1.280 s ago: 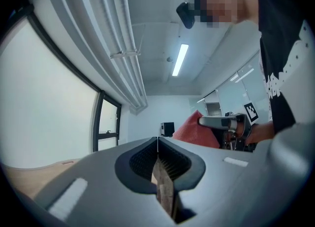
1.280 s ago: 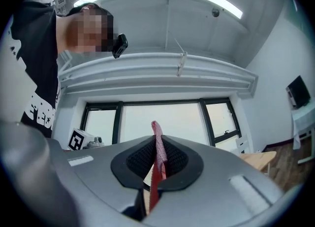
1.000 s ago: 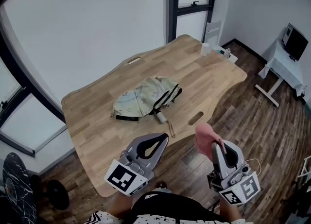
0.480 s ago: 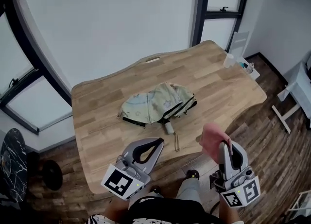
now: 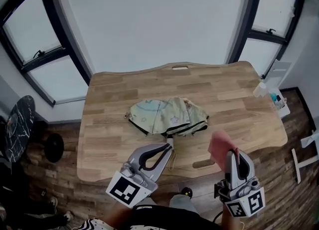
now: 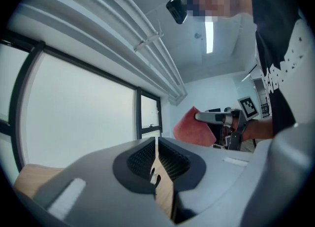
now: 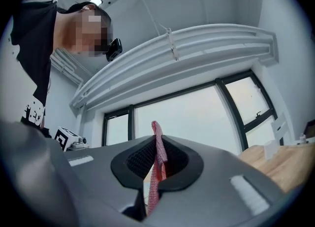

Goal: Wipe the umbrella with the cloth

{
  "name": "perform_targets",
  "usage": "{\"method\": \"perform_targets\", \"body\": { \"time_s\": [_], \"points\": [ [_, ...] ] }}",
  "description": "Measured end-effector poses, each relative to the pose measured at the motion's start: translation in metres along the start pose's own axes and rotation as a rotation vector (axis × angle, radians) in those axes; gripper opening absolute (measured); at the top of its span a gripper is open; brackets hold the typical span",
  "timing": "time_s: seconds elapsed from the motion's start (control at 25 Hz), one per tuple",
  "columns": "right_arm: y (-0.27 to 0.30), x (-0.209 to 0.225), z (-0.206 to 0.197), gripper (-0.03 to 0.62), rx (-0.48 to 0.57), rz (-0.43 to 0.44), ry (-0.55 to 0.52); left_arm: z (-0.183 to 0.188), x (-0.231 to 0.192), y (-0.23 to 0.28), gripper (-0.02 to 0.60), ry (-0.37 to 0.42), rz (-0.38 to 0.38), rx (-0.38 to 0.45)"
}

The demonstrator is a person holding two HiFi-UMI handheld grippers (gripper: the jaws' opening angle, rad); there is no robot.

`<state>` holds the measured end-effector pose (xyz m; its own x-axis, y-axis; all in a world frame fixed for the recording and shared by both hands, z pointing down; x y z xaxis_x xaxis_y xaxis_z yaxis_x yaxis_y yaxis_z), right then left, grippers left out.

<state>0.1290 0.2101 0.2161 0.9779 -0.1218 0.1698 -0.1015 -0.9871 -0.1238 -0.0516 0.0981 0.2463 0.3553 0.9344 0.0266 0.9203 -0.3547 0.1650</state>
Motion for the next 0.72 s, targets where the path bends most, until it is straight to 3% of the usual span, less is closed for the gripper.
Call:
{"method": "perform_targets", "body": {
  "time_s": [0.28, 0.48, 0.72],
  "points": [
    [0.014, 0.027, 0.0, 0.025, -0.001, 0.183, 0.025, 0.002, 0.014, 0.013, 0.002, 0.018, 0.185, -0.011],
    [0.017, 0.054, -0.007, 0.025, -0.061, 0.255, 0.035, -0.002, 0.02, 0.014, 0.003, -0.03, 0.3, -0.034],
    [0.028, 0.062, -0.012, 0.025, -0.06, 0.341, 0.045, -0.013, 0.038, 0.025, 0.003, -0.047, 0.339, -0.059]
  ]
}}
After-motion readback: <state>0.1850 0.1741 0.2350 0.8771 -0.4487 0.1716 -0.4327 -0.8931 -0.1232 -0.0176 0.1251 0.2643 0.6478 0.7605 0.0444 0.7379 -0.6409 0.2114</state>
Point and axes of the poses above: the fingertips, and each gripper's own axes: y forward along the fingers, x to its right, z out of its top, the point moved 4 cm from there along -y, backward along the fingers, and after that the axes turned 7 degrees about -x, right-handed, at the moved point
